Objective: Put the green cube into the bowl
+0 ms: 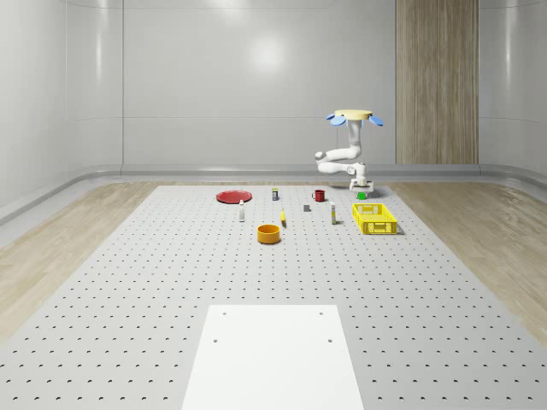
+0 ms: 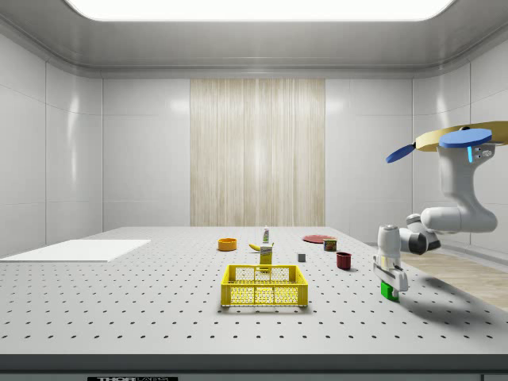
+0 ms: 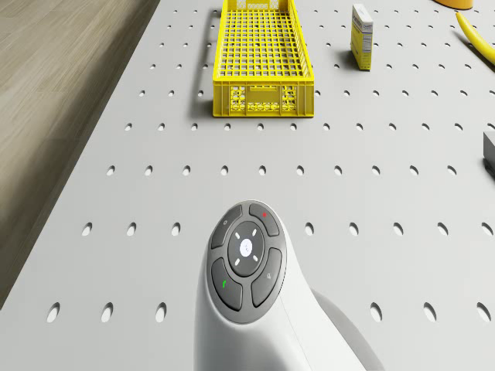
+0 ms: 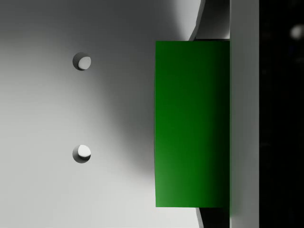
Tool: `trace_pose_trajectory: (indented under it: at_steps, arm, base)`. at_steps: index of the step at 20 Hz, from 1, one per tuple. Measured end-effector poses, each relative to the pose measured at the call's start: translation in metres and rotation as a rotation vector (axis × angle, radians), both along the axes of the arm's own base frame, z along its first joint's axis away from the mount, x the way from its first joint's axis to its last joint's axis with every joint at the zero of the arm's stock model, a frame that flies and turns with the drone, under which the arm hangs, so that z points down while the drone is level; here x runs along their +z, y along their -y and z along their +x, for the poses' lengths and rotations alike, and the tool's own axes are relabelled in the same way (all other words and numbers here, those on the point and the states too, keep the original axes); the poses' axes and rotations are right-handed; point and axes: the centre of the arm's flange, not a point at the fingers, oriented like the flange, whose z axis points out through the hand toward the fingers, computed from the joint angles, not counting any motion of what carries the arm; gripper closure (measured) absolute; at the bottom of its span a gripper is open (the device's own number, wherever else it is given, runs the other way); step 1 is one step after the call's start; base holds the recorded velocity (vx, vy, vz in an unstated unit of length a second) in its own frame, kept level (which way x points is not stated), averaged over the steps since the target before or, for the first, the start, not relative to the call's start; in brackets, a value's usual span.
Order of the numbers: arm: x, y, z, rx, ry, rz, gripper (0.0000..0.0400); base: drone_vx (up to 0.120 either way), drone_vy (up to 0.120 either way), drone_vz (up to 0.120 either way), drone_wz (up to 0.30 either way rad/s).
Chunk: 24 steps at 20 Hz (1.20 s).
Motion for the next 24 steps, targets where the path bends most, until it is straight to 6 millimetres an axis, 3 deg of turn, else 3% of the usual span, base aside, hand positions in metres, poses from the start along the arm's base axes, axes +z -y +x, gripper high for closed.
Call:
trace_pose_trajectory:
  at_steps: [6,10,16,24]
  arm:
    - [-0.01,0.0,0.0,0.003,0.0,0.0,0.0143]
    - [-0.026,0.0,0.0,0.002,0.0,0.001,0.0148]
    - [-0.041,0.0,0.0,0.004,0.0,0.003,0.0149]
    - [-0.047,0.0,0.0,0.003,0.001,0.003,0.0149]
  base:
    - [0.0,0.0,0.0,0.0]
    - [0.02,0.0,0.12,0.0]
    - [0.12,-0.113,0.12,0.0]
    - [0.12,-0.12,0.12,0.0]
